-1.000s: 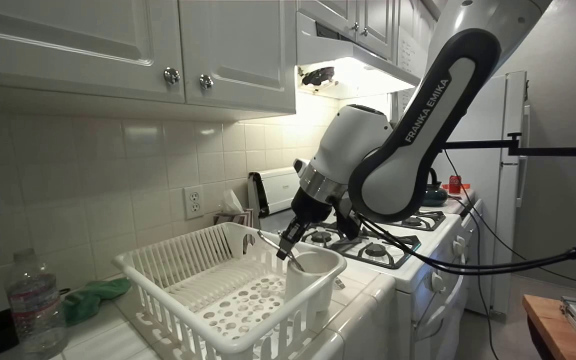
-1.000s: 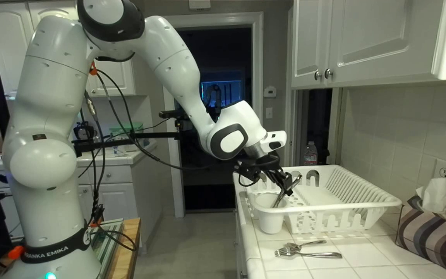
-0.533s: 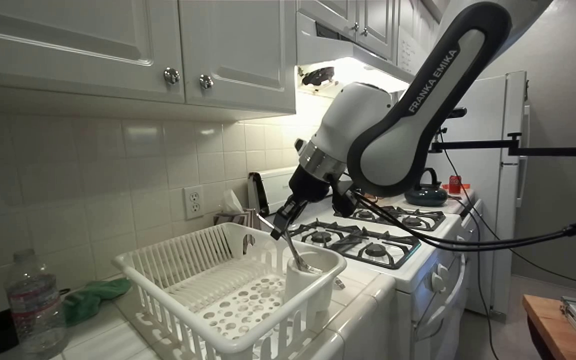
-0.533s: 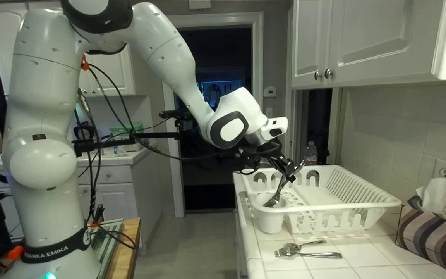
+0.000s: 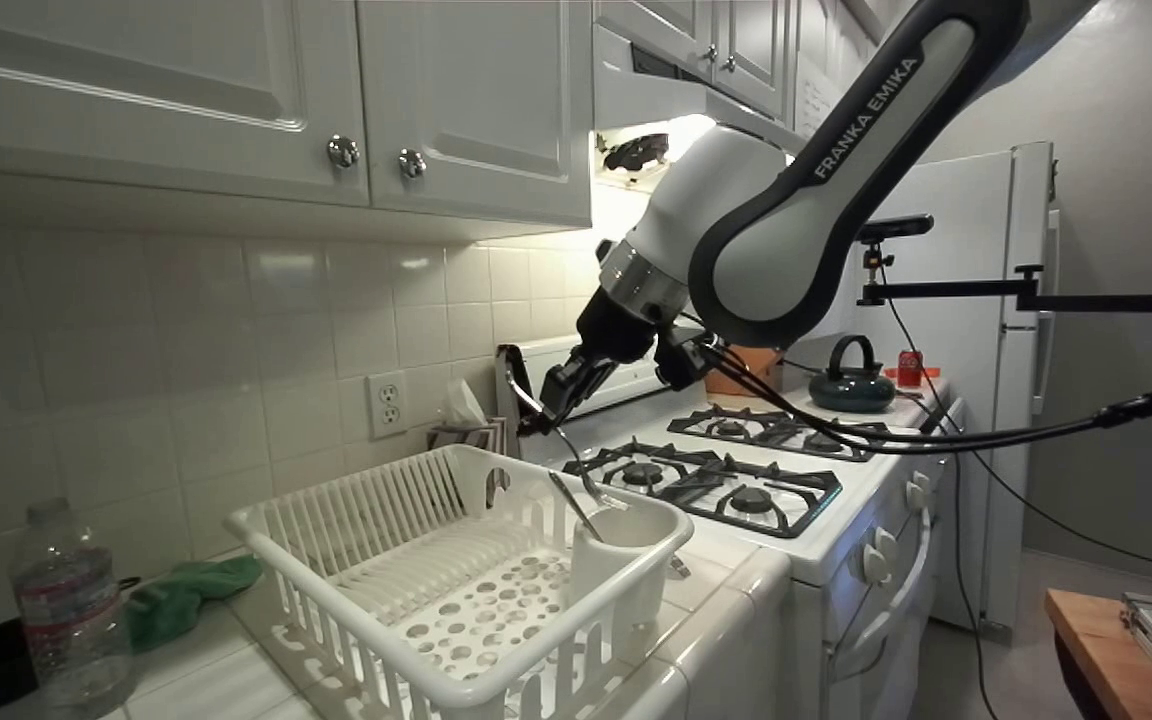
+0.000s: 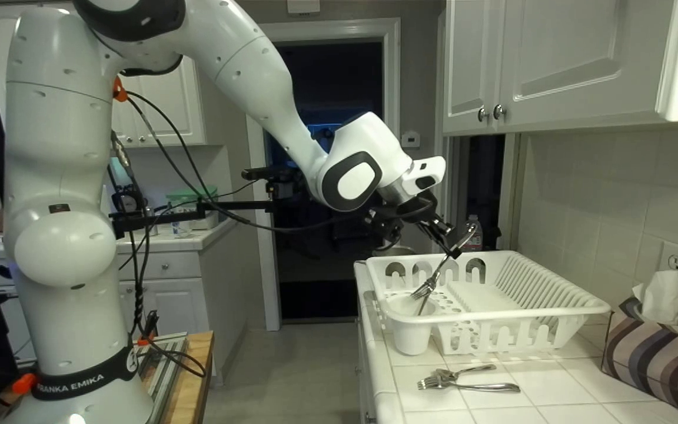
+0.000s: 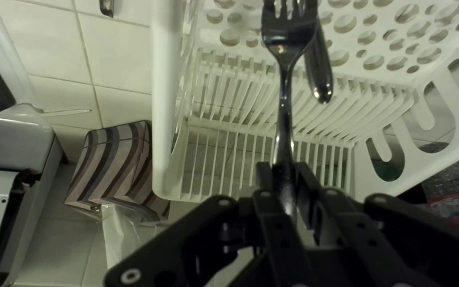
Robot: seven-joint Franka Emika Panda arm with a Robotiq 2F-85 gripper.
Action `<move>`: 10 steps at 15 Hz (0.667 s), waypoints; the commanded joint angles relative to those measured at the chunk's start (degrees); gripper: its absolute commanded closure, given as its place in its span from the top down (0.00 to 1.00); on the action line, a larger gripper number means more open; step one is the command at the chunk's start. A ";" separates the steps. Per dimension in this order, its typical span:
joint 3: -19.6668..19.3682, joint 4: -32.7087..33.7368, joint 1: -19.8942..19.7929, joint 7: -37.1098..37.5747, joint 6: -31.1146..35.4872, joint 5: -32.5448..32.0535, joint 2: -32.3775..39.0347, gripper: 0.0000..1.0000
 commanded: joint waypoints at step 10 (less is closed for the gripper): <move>-0.85 -1.91 2.25 0.83 2.13 -0.08 -0.92 0.04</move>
